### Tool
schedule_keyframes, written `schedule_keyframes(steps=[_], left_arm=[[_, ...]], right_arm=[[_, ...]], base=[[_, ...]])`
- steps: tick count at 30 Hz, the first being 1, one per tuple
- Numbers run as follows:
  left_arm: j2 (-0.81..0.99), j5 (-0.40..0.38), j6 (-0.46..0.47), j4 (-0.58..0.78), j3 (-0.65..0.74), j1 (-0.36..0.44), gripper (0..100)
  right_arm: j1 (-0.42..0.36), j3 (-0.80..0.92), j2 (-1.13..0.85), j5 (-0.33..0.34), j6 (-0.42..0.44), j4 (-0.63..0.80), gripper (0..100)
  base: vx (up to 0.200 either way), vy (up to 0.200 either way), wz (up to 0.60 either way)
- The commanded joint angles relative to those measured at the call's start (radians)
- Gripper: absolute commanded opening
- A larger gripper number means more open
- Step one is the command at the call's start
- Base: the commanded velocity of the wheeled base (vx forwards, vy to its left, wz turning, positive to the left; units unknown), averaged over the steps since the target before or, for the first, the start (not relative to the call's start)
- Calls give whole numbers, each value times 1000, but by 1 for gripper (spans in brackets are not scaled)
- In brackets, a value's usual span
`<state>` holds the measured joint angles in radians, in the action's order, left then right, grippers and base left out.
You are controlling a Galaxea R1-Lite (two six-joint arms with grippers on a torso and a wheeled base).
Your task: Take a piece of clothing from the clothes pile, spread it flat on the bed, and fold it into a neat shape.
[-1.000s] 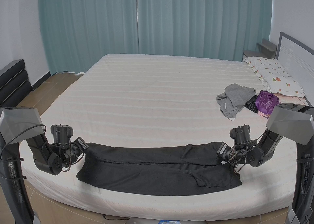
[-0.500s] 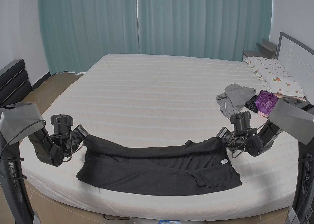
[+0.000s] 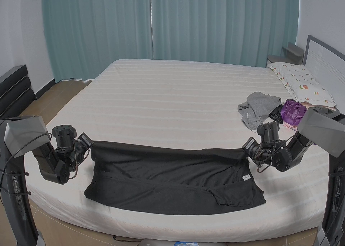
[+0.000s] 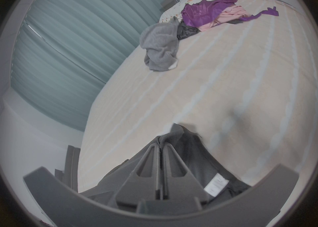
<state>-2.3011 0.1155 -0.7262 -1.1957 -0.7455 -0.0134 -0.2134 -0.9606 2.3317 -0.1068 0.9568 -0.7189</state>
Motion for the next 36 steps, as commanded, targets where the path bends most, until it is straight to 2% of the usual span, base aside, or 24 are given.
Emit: schedule_keyframes(steps=[1, 11, 23, 24, 26, 27, 36], left_arm=[[-46, -5, 65, -50, 97, -2, 0], [-60, -7, 169, -51, 175, 1, 0], [-74, -7, 198, -30, 209, 12, 0], [-74, -7, 198, -27, 209, 13, 100], [-72, -7, 198, -22, 213, 20, 100], [-72, -7, 198, -22, 213, 21, 100], [-63, -8, 189, -27, 192, 23, 100]], right_arm=[[-4, 94, -8, 9, -33, -25, 0], [-23, 158, 1, 10, -105, -28, 0], [-34, 181, 11, 15, -150, -27, 0], [-34, 181, 12, 15, -151, -27, 0], [-34, 181, 24, 15, -162, -28, 0], [-35, 183, 29, 15, -165, -27, 100], [-24, 188, -35, 26, -167, -28, 100]], base=[[0, 0, 0], [0, 0, 0], [0, 0, 0], [0, 0, 0], [0, 0, 0], [0, 0, 0], [0, 0, 0]])
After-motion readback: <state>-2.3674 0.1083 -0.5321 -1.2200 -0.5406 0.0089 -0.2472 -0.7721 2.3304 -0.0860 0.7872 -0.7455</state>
